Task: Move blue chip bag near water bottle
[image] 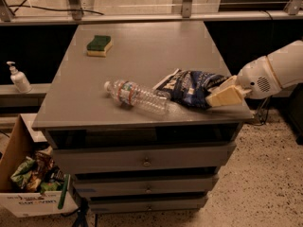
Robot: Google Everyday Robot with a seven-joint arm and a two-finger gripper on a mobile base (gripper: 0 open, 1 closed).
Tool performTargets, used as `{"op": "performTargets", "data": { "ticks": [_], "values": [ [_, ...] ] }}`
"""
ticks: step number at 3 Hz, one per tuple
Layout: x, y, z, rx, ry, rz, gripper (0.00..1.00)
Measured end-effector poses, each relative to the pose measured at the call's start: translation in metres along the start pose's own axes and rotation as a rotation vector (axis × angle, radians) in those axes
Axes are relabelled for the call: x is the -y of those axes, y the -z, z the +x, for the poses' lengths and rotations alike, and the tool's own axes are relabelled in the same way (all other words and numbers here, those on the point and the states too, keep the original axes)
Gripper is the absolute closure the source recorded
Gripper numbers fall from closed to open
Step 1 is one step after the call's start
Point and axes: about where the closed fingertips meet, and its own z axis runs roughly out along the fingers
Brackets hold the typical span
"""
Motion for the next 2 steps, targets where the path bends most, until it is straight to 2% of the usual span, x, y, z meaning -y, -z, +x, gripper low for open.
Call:
{"op": "performTargets", "data": {
  "ticks": [2],
  "values": [
    [0.0011,0.001,0.0054,-0.008,-0.005,0.0,0.36]
  ]
}}
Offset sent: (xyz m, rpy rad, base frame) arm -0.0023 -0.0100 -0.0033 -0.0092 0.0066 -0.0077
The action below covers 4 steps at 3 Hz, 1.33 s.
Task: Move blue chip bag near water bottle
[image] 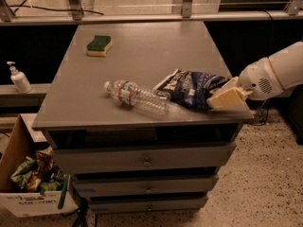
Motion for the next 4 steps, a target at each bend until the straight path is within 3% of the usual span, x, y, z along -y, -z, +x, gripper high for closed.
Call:
{"op": "performTargets", "data": {
  "ticks": [1,2,4],
  "values": [
    [-0.0008,-0.0017,-0.0002,-0.005,0.005,-0.006,0.13],
    [0.0004,-0.0017,-0.0026,-0.006,0.012,-0.008,0.0],
    [0.0023,0.003,-0.0011,-0.002,0.004,0.003,0.0]
  ]
}}
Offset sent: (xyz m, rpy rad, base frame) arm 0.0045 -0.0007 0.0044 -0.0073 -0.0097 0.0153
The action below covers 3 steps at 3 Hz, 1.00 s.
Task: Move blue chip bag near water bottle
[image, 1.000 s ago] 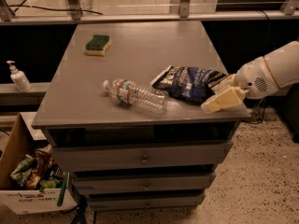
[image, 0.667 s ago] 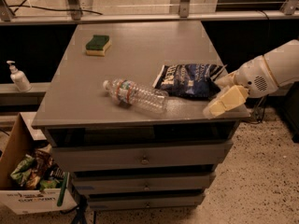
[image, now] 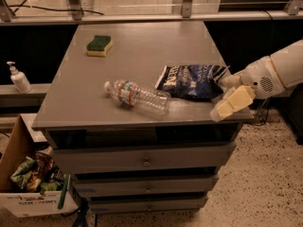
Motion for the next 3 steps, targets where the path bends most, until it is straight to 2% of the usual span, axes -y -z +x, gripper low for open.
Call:
{"op": "performTargets", "data": {
  "ticks": [1,2,3],
  "values": [
    [0.0,0.005,0.002,0.005,-0.007,0.009,0.0],
    [0.012,0.028,0.005,0.072,0.009,0.076,0.0],
    [0.031,0.059,0.009,0.13,0.044,0.17,0.0]
  ]
}}
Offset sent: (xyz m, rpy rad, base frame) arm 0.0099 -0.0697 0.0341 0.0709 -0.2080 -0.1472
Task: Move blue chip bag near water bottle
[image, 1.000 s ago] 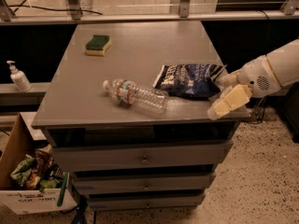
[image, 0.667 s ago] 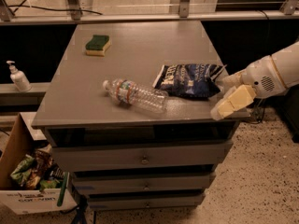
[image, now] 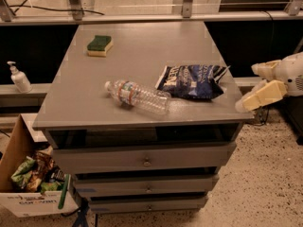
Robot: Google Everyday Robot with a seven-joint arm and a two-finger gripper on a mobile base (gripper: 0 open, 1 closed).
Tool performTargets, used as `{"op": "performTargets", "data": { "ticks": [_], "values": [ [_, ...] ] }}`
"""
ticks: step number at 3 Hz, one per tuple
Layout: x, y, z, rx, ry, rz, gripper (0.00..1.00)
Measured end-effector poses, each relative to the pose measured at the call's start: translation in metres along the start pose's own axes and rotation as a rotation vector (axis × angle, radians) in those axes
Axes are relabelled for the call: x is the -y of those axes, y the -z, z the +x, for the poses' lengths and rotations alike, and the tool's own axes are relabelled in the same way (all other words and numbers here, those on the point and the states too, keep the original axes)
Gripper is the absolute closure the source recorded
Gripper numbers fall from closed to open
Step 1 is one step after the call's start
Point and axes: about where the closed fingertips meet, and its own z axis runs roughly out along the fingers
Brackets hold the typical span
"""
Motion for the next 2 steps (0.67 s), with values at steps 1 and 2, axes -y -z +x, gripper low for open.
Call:
{"op": "performTargets", "data": {
  "ticks": [1,2],
  "values": [
    [0.0232,0.0229,-0.0009,0.057,0.028,0.073,0.0],
    [0.0247,0.0246,-0.002,0.061,0.033,0.078,0.0]
  ]
}}
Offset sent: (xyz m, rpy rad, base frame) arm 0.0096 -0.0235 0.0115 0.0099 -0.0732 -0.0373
